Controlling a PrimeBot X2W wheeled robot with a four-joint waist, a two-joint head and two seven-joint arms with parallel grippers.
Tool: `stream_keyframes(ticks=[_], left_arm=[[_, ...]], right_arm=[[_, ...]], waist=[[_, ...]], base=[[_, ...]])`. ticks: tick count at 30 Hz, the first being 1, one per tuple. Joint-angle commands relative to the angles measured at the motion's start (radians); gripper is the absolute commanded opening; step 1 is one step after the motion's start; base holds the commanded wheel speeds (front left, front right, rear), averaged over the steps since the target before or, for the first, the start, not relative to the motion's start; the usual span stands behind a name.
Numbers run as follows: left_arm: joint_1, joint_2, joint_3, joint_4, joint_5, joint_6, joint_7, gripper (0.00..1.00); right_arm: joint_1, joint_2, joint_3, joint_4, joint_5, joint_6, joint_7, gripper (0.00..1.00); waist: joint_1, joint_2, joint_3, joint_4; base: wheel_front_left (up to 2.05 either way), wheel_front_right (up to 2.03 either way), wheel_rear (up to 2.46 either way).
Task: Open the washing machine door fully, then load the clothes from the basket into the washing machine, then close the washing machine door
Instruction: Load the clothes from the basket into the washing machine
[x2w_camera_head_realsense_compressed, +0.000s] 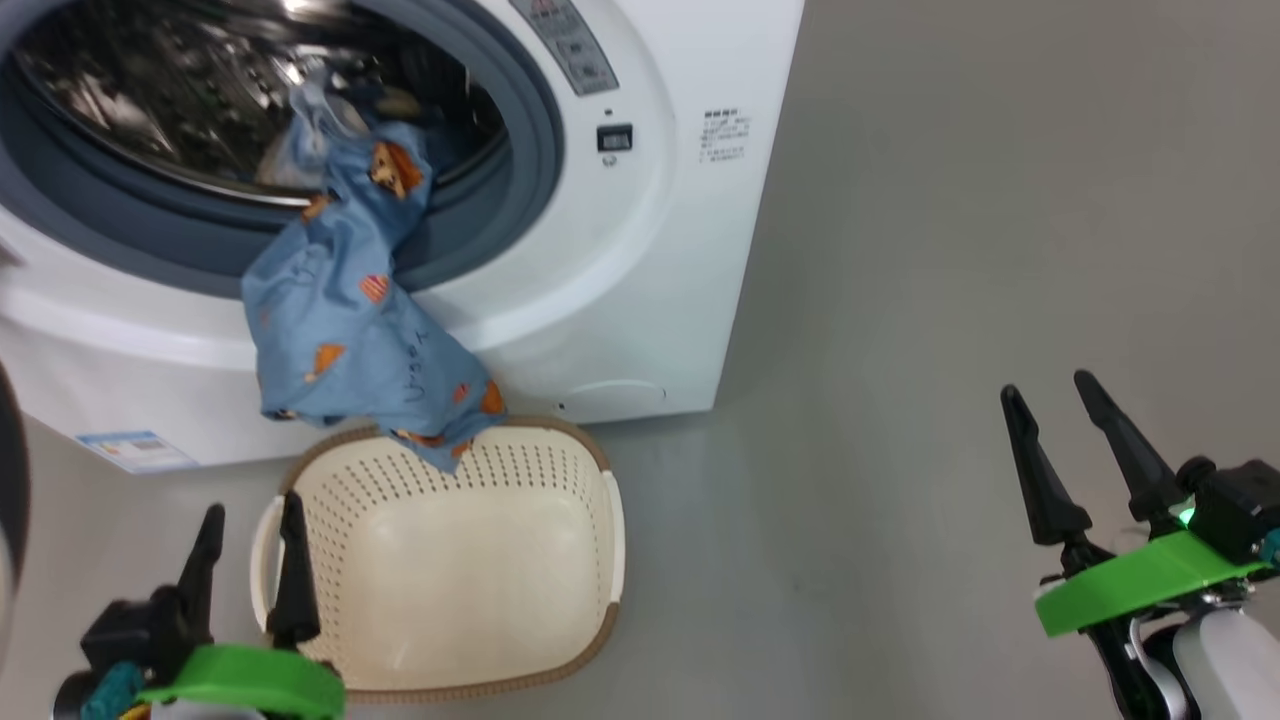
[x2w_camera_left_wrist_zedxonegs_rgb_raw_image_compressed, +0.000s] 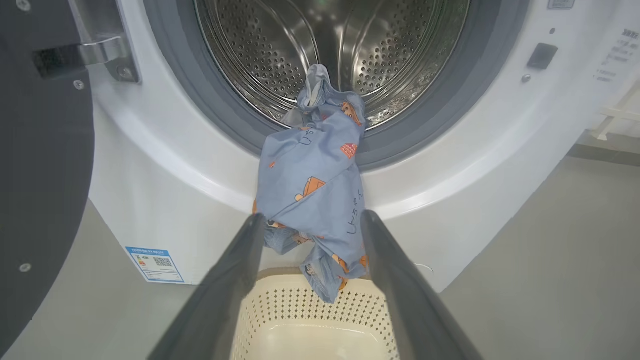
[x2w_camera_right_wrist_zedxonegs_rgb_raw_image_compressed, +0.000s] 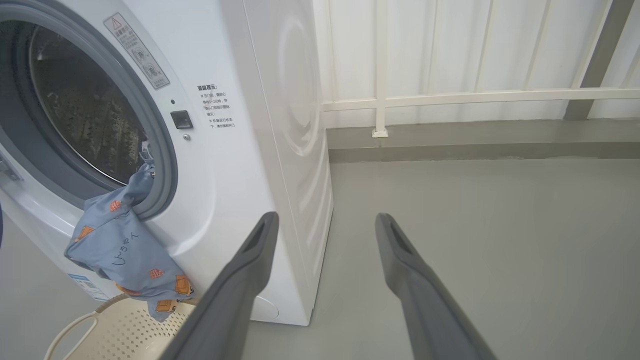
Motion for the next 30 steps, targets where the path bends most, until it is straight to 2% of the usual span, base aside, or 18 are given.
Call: stream_keyframes(ticks=[1, 13, 30], left_arm=[[-0.047, 0.014, 0.025, -0.003, -0.015, 0.0, -0.006, 1.0], [-0.243, 0.058, -0.014, 0.172, -0.09, 0.0, -0.006, 1.0], [-0.471, 0.119, -0.126, 0.401, -0.177, 0.0, -0.006, 1.0]], right_arm=[[-0.031, -0.012, 0.014, -0.026, -0.001, 0.005, -0.008, 1.0], [-0.132, 0.007, 0.017, -0.039, 0.0, 0.005, -0.008, 1.0], [-0.21, 0.006, 0.033, -0.047, -0.001, 0.005, -0.008, 1.0]], waist=[[-0.0001, -0.0001, 0.067, -0.02], [-0.0001, -0.0001, 0.235, -0.052], [-0.0001, -0.0001, 0.372, -0.089]], base=[[0.0, 0.0, 0.0], [0.0, 0.0, 0.0], [0.0, 0.0, 0.0]])
